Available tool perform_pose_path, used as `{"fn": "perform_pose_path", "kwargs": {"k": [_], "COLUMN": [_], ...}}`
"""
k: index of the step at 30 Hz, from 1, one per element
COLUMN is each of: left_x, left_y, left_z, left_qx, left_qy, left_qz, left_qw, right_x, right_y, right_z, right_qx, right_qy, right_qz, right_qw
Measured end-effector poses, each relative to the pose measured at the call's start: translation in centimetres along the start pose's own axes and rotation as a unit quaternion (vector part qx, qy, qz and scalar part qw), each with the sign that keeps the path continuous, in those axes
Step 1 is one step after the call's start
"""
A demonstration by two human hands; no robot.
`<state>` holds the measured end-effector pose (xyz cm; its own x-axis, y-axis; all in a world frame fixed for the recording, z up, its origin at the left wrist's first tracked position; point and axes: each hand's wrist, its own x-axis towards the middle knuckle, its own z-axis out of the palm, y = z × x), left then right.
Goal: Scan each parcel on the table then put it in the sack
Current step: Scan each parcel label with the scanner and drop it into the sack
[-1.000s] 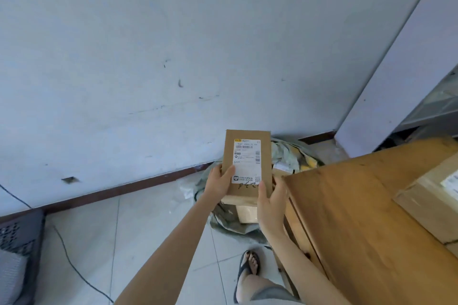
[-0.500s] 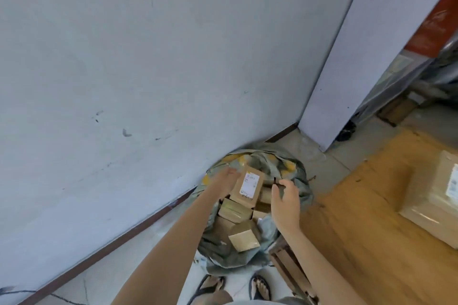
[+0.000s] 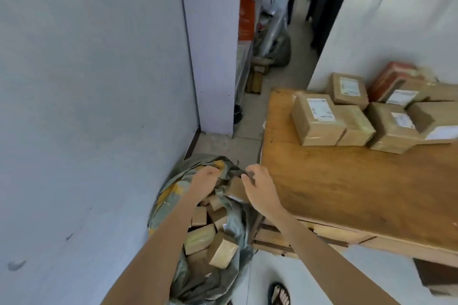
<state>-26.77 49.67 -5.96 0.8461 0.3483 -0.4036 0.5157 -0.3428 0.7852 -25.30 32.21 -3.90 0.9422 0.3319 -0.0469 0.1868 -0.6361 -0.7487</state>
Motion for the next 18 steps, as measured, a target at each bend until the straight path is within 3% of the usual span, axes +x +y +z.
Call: {"fn": "perform_pose_path", "kwargs": {"k": [9,14,18], "left_x": [1.0,0.7,0.9], "left_y": [13.3,19.5,22.4], "left_z": [11.1,18.2,22.5], "left_qx": [0.152,0.285,0.307], "left_qy": [-0.089,-0.044,-0.008], "left_qz": [0.182,0.253,0.23], "left_qw": [0.967,0.924,0.923], "right_x": [1.9,3.5,5.4], "right_y": [7.1,12.4,16.1], "right_z": [-14.9,-22.8,-26.9], "right_qx": [-0.08,-0.168,-0.212], "right_qy": [0.14,0.133,0.104], "right_qz": [0.057,0.052,0.036], "right_qw": [0.985,0.975,0.971]}}
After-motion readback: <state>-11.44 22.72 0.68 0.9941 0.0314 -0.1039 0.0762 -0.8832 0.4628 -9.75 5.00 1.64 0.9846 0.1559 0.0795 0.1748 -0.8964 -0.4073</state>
